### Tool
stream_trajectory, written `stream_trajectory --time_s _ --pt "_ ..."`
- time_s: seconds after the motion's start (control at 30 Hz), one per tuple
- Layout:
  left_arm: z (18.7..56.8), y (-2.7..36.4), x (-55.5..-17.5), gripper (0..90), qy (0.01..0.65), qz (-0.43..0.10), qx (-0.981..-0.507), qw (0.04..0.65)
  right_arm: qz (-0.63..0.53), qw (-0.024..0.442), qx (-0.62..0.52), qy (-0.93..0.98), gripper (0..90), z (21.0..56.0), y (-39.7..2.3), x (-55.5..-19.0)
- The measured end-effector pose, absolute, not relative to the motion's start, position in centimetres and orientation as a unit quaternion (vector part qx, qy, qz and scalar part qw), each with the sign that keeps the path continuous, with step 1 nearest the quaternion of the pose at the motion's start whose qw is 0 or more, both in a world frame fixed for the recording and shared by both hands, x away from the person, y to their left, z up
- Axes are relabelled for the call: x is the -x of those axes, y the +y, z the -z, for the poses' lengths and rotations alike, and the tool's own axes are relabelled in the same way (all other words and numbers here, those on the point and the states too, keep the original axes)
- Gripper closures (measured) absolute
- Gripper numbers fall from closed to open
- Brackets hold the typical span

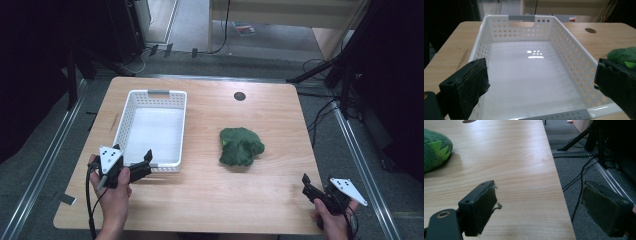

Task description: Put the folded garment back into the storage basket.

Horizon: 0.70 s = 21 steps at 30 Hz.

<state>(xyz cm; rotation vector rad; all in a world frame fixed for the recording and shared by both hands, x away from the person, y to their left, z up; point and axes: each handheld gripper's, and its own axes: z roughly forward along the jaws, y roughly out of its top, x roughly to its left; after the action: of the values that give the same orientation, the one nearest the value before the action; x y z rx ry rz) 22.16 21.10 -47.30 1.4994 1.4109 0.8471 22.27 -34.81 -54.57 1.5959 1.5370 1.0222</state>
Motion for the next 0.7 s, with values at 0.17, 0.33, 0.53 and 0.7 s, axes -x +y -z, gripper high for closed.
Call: stream_trajectory --time_s 0.17,0.33,0.53,0.7 --pt "47.3 20.0 -22.6 0.0 0.565 -0.334 -0.612 0.442 -0.393 0.344 -0.613 0.593 13.3 54.6 -34.8 -22.3" --pt "47.4 19.2 -23.0 0.0 0.566 -0.326 -0.613 0.444 -0.390 0.345 -0.613 0.595 13.3 54.6 -34.8 -22.3" --pt "47.4 18.1 -23.6 0.0 0.562 -0.321 -0.619 0.444 -0.390 0.343 -0.613 0.595 13.3 54.6 -34.8 -22.3" --pt "47.0 16.9 -23.9 0.0 0.555 -0.320 -0.623 0.449 -0.390 0.344 -0.612 0.596 13.3 54.6 -34.7 -22.3"
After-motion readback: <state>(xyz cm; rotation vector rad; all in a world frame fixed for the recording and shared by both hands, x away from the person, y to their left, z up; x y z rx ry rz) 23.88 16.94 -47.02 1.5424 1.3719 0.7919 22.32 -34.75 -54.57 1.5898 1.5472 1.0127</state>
